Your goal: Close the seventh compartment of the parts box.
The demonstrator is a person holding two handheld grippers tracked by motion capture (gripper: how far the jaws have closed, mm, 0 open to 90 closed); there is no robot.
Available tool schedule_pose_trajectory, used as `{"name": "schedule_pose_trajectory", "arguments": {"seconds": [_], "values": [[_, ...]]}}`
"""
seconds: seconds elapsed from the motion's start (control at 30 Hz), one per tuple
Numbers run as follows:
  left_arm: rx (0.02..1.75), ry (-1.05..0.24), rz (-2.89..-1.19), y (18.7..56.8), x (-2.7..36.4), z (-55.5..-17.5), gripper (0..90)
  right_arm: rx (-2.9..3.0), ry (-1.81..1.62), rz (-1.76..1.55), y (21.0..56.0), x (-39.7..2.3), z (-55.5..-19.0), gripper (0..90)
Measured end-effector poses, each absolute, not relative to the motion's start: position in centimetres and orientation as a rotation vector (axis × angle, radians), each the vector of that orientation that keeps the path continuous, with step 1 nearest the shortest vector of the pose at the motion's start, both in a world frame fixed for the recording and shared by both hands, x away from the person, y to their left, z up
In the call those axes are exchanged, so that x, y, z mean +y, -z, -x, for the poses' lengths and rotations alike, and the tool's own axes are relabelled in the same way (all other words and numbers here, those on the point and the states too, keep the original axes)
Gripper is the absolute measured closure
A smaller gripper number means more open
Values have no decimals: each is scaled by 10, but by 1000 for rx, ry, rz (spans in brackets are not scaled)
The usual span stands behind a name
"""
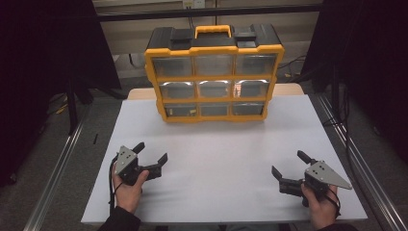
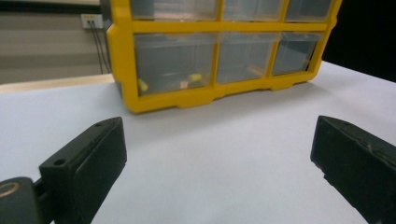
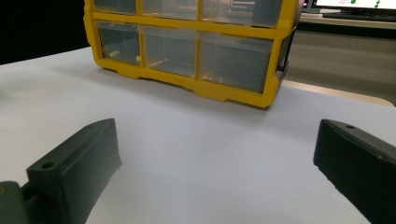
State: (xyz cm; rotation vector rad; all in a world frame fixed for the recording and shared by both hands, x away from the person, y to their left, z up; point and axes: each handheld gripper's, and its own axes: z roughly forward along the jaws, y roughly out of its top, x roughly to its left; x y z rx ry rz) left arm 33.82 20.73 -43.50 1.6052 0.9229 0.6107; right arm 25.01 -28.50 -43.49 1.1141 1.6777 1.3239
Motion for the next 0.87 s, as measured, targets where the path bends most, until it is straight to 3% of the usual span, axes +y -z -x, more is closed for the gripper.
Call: {"name": "schedule_pose_trajectory", "arguments": {"seconds": [0.67, 0.87], "values": [[1019, -709, -1589, 442, 224, -304, 34, 1671, -1320, -1120, 435, -286, -250, 1], [1048, -658, -1575, 442, 226, -308, 31, 1669, -1320, -1125, 436, -286, -251, 1]]}}
